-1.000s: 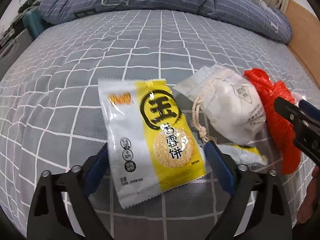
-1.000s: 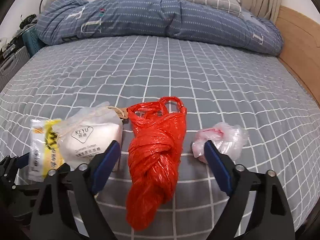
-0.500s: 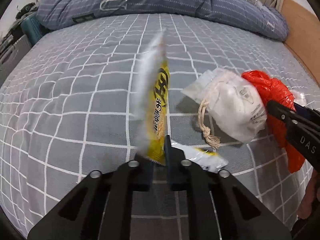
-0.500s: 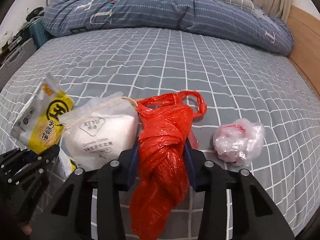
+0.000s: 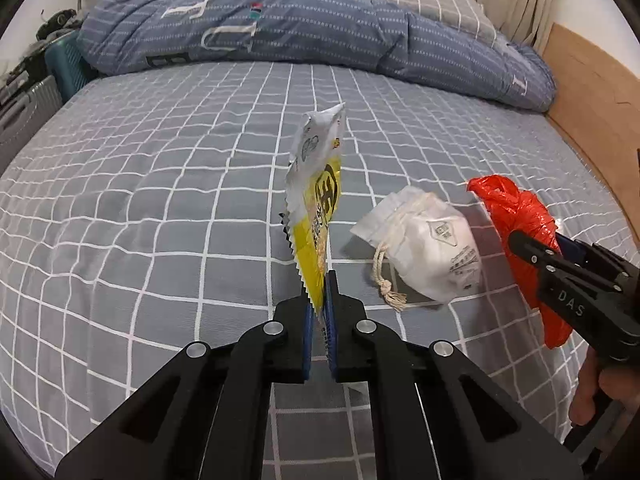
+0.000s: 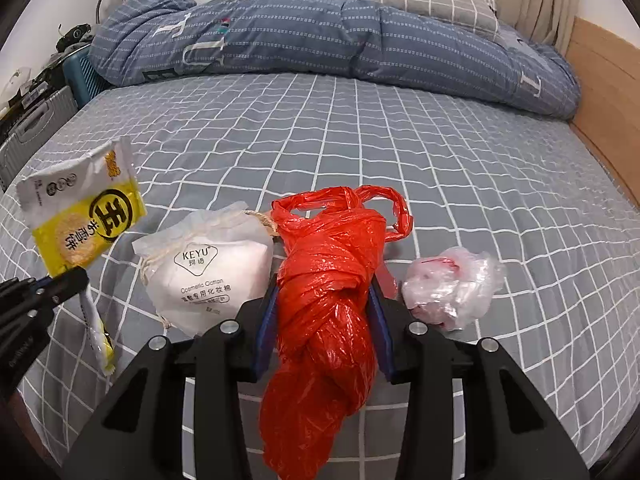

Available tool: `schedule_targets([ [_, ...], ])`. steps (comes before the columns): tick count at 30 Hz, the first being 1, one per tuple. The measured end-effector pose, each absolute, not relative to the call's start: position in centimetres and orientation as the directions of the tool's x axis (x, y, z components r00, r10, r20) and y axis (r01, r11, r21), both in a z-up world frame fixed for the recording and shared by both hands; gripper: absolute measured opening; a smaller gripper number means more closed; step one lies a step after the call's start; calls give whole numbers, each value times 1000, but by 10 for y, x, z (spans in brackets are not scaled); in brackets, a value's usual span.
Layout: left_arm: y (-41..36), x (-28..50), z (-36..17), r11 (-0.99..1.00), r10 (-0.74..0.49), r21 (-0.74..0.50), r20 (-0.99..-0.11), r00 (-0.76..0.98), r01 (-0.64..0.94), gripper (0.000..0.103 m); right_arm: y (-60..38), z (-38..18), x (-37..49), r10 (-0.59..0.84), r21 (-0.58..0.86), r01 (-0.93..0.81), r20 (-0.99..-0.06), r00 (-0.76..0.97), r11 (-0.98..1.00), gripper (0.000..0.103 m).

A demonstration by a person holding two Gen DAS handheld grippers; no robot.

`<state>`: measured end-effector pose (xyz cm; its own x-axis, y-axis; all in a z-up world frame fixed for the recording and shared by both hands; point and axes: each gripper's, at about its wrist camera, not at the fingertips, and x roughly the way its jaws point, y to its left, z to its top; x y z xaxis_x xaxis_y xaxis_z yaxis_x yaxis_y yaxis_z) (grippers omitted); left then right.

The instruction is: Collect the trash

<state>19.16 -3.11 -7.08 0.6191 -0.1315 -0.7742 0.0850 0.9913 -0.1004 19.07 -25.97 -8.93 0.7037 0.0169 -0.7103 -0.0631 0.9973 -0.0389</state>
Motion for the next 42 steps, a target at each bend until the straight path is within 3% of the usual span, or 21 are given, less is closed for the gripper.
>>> schedule_targets([
  [42, -26, 38, -2, 973, -228, -177, -674, 702, 146, 4, -258, -26, 35, 20, -50, -61, -595, 804, 997, 39],
])
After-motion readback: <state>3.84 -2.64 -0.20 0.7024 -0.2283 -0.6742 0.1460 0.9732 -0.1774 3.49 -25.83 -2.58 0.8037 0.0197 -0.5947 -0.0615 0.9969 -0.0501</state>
